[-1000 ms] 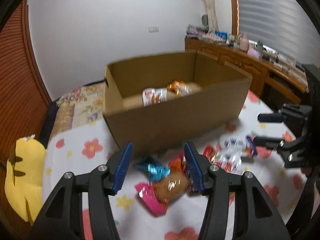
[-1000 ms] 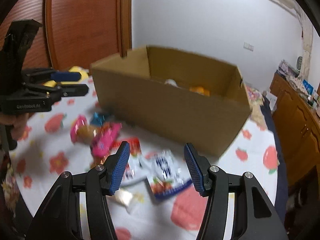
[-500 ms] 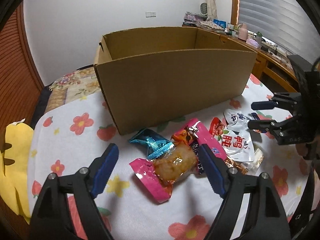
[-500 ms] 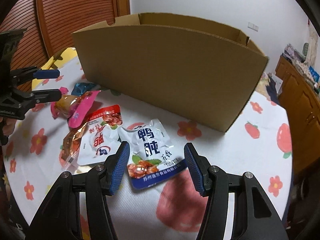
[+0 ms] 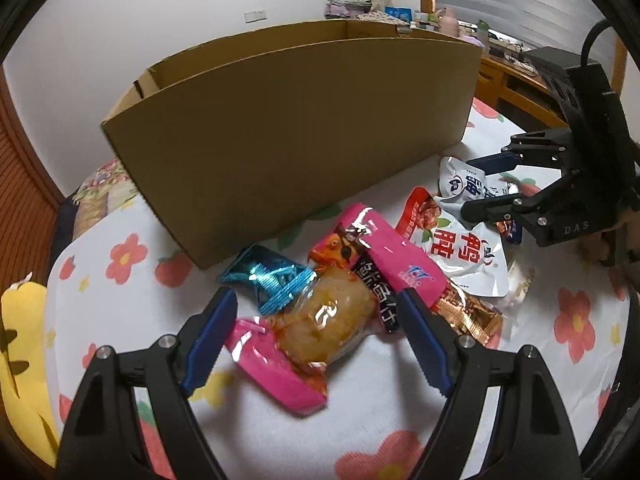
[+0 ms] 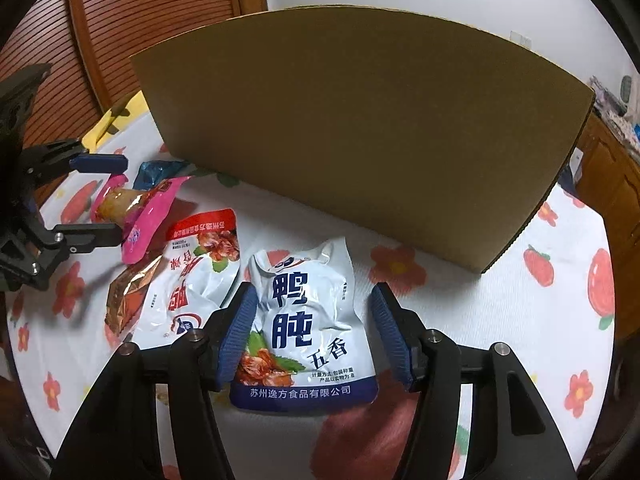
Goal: Organize snacks
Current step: 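Lower the left tool onto the pink sausage pack while the right tool reaches the white duck pouch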
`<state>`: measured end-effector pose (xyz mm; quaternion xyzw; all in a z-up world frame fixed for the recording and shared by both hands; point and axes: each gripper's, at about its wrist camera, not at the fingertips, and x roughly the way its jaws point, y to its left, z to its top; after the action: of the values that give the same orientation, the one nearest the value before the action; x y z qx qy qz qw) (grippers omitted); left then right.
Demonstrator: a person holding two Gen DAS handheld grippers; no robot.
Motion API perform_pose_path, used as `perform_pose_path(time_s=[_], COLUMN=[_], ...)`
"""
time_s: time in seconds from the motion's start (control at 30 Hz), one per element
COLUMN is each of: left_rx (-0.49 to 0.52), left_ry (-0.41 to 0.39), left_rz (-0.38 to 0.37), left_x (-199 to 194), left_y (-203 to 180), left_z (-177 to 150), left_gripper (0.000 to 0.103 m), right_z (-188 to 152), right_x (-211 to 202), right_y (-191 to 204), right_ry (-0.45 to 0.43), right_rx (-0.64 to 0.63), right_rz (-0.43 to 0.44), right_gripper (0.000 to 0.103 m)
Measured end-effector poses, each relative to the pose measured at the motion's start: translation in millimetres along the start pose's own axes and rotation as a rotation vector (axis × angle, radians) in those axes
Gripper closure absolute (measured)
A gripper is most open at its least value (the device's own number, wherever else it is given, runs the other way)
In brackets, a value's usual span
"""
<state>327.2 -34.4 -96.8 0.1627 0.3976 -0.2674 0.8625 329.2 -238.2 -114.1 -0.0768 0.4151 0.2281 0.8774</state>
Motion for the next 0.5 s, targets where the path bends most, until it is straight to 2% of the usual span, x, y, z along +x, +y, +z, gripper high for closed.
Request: perform_pose_path(time_s=[0.17,0.33,0.43,0.5], left_rx=[0.009,-0.036,-0.063,-0.051], left_ry=[0.016,0.020,0.024,0.051], left_rz=[-0.029,-0.050,-0.053,-0.064], left_x=[5,8,8,11], left_y=[1,7,11,9], left_z=[6,4,2,-1], left_gripper=[0.021,0.020,0.014,0.013], right_z=[-2,-1,-1,-1], right_x=[-1,3,3,3], right_y=[-1,6,8,6], right_ry=[-0.003,0.005,0.007,0.006], right_rx=[0.002,-0.028,-0.041,-0.031], right_rz=[0.002,-0.031,-0.046,-0.039], right_gripper=[0.041,0.039,0.039,0.038])
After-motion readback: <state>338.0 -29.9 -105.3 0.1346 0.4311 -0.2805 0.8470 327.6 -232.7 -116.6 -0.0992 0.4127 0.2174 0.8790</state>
